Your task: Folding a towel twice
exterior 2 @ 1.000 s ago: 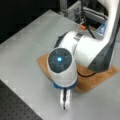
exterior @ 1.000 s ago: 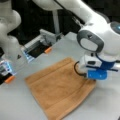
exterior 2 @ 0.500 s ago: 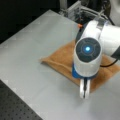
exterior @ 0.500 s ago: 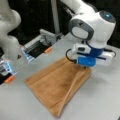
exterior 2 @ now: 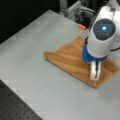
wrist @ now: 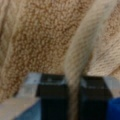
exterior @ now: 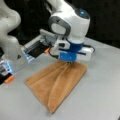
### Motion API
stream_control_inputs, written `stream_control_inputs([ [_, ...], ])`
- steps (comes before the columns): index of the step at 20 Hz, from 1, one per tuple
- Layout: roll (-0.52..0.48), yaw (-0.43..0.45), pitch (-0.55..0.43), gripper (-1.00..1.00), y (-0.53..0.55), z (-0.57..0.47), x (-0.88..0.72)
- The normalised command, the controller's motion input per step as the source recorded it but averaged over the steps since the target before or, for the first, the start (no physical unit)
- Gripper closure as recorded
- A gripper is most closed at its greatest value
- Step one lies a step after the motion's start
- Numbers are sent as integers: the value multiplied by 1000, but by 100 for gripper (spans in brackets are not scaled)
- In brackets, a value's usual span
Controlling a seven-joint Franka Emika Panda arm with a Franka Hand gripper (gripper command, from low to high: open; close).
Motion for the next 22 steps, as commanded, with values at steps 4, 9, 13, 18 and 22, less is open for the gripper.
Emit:
stream_control_inputs([
  [4,169,-183,-208,100,174,-67,-376],
  [9,167,-216,-141,100,182,-62,-213],
  [13,140,-206,-125,100,186,-104,-211],
  [18,119,-199,-142,100,126,-133,-243],
  [22,114,-195,-140,100,152,-126,-376],
])
